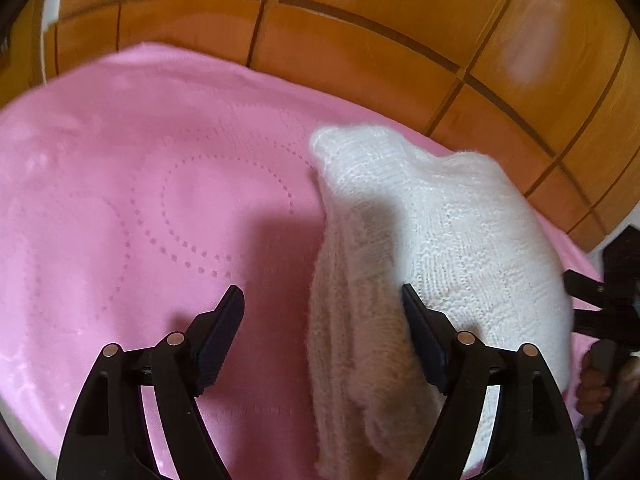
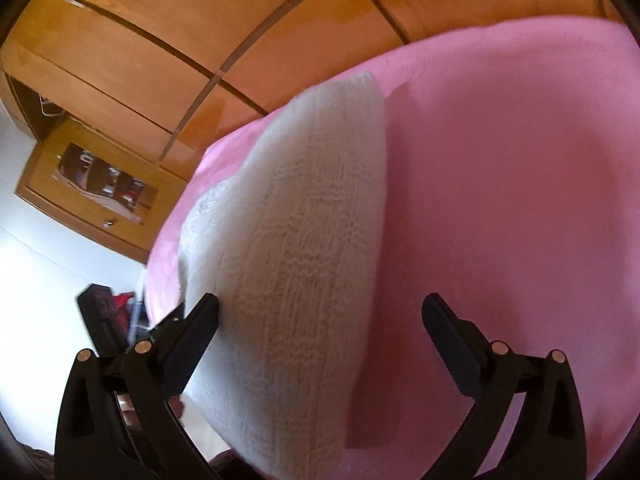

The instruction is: Fold small clothes

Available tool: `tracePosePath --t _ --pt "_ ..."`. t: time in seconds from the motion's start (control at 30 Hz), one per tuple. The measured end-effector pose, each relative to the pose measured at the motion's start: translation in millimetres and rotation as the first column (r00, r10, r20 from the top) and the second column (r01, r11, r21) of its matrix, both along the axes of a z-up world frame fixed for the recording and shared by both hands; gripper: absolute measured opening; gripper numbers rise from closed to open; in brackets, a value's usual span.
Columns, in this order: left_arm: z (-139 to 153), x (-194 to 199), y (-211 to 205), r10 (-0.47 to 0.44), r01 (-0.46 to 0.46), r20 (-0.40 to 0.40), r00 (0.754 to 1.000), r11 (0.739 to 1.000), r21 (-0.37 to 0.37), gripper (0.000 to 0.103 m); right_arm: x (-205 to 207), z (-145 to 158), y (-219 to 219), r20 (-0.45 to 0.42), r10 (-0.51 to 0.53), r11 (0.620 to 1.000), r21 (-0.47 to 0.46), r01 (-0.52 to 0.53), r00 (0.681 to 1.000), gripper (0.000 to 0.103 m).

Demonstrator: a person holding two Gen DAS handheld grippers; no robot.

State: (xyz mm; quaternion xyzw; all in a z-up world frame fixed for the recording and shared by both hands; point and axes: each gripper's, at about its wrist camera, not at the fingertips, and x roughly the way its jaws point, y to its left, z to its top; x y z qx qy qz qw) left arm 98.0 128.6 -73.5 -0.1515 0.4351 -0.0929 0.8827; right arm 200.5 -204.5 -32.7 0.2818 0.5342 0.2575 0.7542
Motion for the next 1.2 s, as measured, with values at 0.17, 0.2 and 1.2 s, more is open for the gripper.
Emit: tracePosePath --t 0.17,0.2,1.2 --pt "-10 6 11 -0.05 0.049 -0.007 0.999 0.996 -0.081 0.078 24 -11 11 -0.01 0.07 0.996 0.055 -0.07 0.997 0.101" --pt "-11 6 11 -0.058 0.058 0.0 0.998 0.995 -0.087 0.078 29 -13 14 -0.012 0.086 0.994 0.064 -0.085 0.996 0.101" --pt "60 60 -253 -0.572 0.588 0.137 0.809 0.782 -0.207 0.036 -65 89 -169 0.294 -0.255 0.956 -0.064 0.285 0.921 0.054"
